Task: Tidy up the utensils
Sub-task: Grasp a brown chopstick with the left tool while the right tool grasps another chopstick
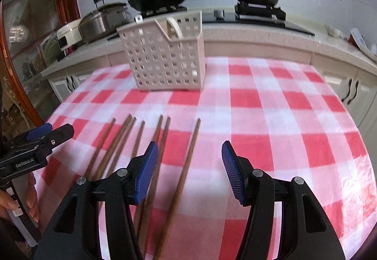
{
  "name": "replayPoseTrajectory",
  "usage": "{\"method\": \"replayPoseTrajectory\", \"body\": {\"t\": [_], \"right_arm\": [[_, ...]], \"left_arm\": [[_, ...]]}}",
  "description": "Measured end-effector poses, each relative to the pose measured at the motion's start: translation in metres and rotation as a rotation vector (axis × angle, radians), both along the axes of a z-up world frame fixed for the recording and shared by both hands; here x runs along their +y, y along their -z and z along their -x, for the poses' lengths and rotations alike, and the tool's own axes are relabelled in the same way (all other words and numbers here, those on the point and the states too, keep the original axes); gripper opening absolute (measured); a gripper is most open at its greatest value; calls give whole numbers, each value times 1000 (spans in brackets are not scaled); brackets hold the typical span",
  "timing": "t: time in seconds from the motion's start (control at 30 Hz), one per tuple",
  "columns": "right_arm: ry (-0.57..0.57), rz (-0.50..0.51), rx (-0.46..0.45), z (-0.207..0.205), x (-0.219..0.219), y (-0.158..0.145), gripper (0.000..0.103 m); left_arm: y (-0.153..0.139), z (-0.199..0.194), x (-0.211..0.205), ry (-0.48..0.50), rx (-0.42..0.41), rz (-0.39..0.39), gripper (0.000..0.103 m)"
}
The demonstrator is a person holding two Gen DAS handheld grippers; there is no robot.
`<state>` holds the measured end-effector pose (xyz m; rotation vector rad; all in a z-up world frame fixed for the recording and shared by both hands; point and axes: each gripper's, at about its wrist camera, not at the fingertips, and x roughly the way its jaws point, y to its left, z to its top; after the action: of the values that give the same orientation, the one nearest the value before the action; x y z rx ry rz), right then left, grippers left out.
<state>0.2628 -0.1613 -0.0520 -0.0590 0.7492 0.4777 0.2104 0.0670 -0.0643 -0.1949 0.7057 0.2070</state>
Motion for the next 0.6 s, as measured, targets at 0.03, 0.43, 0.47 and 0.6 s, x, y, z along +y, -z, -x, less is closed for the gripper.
{"method": "replayPoseTrajectory", "body": {"t": [0.03,0.43,0.47,0.6], "right_arm": [[-1,8,15,-1,1,3,54],[-5,100,101,-15,20,26,36],[-8,105,105,-16,21,27,34],[-13,126,104,-20,26,30,27]], "left_arm": [[4,-2,-1,4,17,0,97],[29,-22,-3,23,126,36,72],[30,-24,-2,22,130,43,71],[30,-27,-5,31,135,41,63]]}}
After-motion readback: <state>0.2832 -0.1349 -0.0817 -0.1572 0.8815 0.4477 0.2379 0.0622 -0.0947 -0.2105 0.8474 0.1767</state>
